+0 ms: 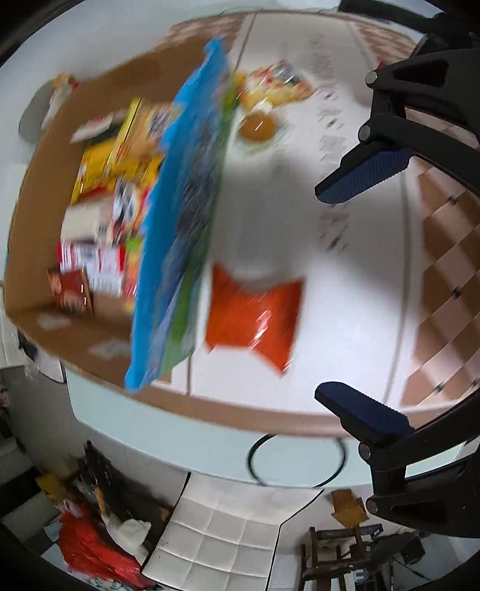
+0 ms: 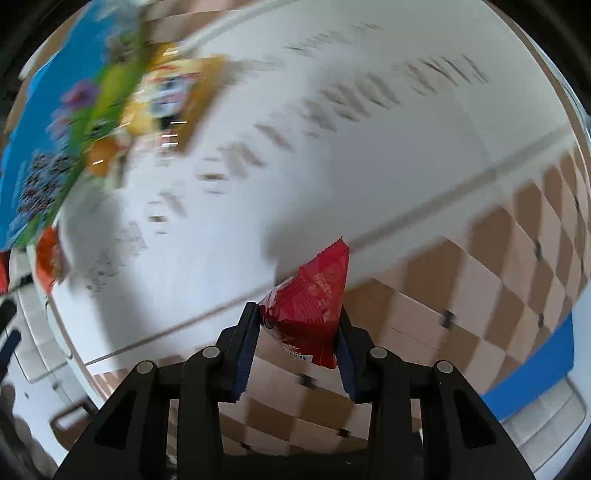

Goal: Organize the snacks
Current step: 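Grasp the red candy pack with the right tool while the left tool grasps the orange bag, then carry both bags into the box and open both tools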

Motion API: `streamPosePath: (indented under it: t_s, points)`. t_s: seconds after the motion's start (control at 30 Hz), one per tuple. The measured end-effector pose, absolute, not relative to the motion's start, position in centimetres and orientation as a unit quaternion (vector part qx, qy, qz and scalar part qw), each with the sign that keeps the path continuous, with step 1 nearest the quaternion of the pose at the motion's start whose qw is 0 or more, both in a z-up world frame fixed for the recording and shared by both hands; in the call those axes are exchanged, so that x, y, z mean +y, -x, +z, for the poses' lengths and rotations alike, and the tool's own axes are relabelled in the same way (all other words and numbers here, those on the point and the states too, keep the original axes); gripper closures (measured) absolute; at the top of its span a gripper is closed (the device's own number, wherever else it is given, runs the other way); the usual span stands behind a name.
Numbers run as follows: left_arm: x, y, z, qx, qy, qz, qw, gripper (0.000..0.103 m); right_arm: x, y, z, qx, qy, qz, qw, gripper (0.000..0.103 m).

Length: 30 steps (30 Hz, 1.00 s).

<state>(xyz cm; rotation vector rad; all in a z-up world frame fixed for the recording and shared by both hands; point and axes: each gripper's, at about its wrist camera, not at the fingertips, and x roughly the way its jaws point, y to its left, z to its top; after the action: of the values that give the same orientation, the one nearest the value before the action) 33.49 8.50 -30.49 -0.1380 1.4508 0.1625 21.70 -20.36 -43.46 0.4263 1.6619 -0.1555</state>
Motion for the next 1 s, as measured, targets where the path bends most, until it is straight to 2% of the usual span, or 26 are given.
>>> streamPosePath:
  t_s: [0.33,0.37,0.4,0.43,0.47,0.53,0.8,1.0]
  points:
    - [11.8,-39.0,-38.1,0.72,0.077,0.059,0.687,0.004,-14.4,-26.2,-44.4,0.738,-0.153,-0.026,0.657,0.062]
    - [11.7,-39.4,-39.0,0.725,0.078,0.055,0.682,0.007,-14.1,-26.5,-44.4,0.739,-0.151,-0.026,0.656,0.062]
    - [11.7,-39.6,-39.6,0.728,0.079,0.052,0.679,0.014,-14.0,-26.6,-44.5,0.74,-0.15,-0.026,0.655,0.062]
    - [11.8,-39.6,-40.3,0.731,0.081,0.053,0.675,0.037,-13.9,-26.9,-44.6,0.741,-0.149,-0.026,0.654,0.062]
    - [11.7,-39.5,-40.6,0.735,0.077,0.059,0.671,0.049,-13.7,-27.0,-44.6,0.743,-0.146,-0.026,0.652,0.062]
    - [11.5,-39.1,-40.0,0.726,0.082,0.052,0.68,0.056,-12.4,-28.8,-45.3,0.746,-0.144,-0.025,0.65,0.062]
    - [8.3,-31.3,-38.3,0.738,0.088,0.022,0.669,0.057,-11.5,-27.4,-45.0,0.762,-0.133,0.003,0.633,0.062]
    - [5.0,-26.0,-39.0,0.753,0.058,0.0,0.655,0.057,-10.3,-25.7,-45.1,0.779,-0.123,0.026,0.615,0.062]
